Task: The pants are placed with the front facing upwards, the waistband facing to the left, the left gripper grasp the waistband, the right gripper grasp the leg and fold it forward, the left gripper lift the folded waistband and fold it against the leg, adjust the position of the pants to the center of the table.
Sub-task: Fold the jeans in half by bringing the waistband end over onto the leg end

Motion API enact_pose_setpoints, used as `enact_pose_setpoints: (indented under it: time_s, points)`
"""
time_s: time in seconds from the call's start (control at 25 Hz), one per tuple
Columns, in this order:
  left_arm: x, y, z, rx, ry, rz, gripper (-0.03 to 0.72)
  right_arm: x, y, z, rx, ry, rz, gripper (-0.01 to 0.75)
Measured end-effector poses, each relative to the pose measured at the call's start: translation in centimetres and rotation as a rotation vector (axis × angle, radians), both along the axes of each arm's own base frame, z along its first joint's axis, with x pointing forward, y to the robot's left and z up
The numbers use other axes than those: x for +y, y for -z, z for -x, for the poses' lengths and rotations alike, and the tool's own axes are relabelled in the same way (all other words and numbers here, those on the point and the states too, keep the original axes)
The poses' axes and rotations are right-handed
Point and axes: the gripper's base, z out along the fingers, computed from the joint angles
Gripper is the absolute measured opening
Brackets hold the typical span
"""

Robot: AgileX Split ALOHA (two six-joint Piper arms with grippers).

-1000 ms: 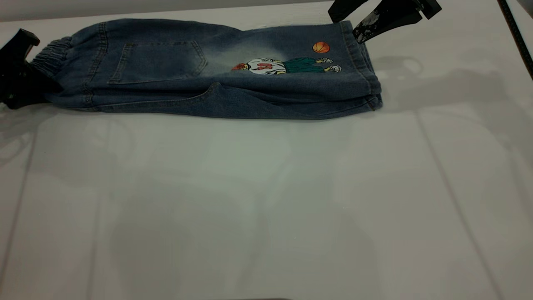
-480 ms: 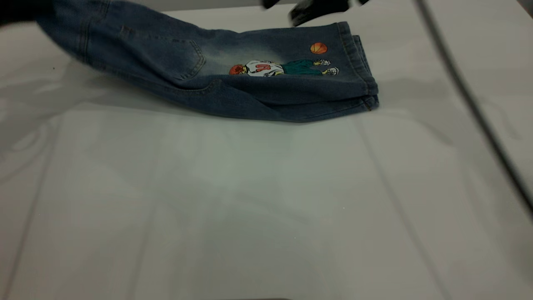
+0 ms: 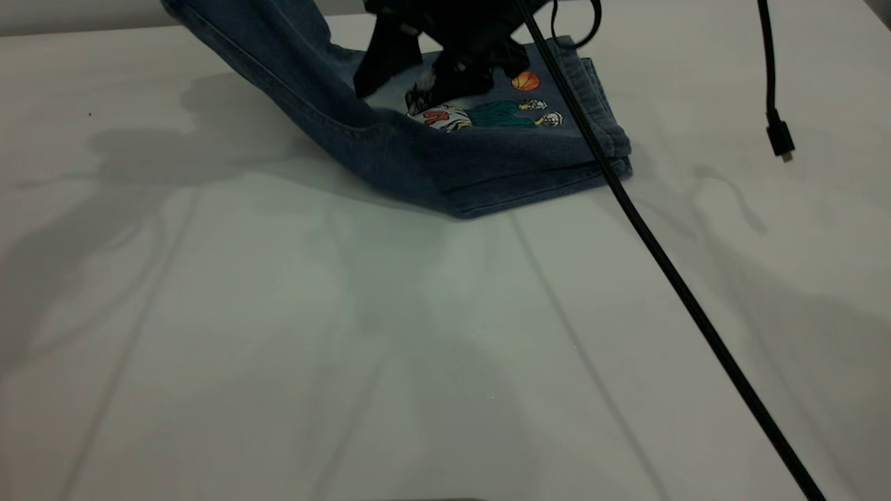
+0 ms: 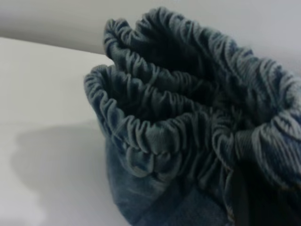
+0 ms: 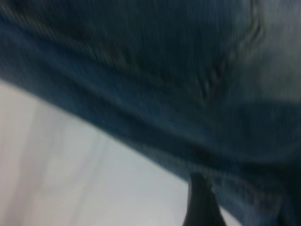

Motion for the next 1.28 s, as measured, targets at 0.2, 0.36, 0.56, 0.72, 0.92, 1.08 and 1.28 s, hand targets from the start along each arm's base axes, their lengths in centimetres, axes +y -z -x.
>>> enact_pose_setpoints:
  time_s: [0.2, 0.36, 0.56, 0.72, 0.92, 1.08, 1.28]
  points:
    - [-2.9, -0.2, 0.5, -0.017, 0.083, -0.015, 0.071, 0.3, 1.7, -0.4, 0.016, 0.031, 0.002, 0.386]
    - [-5.4, -0.2, 1.0, -0.028, 0.152, -0.026, 0.071, 1.3, 3.7, -0.2, 0.049, 0.032, 0.001, 0.386]
    - [-7.7, -1.2, 1.9, -0.07, 0.189, -0.046, 0.071, 2.4, 3.4, -0.3, 0.033, -0.021, -0.01, 0.386]
    - [-7.9, -2.1, 2.2, -0.102, 0.187, -0.056, 0.071, 0.7, 2.9, -1.0, 0.028, -0.086, 0.064, 0.386]
    - [-9.2, -2.4, 2.4, -0.128, 0.204, -0.077, 0.07, -5.6, 2.2, -3.2, 0.077, -0.018, 0.186, 0.386]
    - [-11.6, -2.1, 2.4, -0.151, 0.229, -0.107, 0.07, -9.6, -0.3, -4.2, 0.071, 0.039, 0.199, 0.386]
    - [-15.0, 1.6, 2.3, -0.11, 0.277, -0.179, 0.069, -13.5, -5.8, -4.9, -0.014, 0.104, 0.178, 0.386]
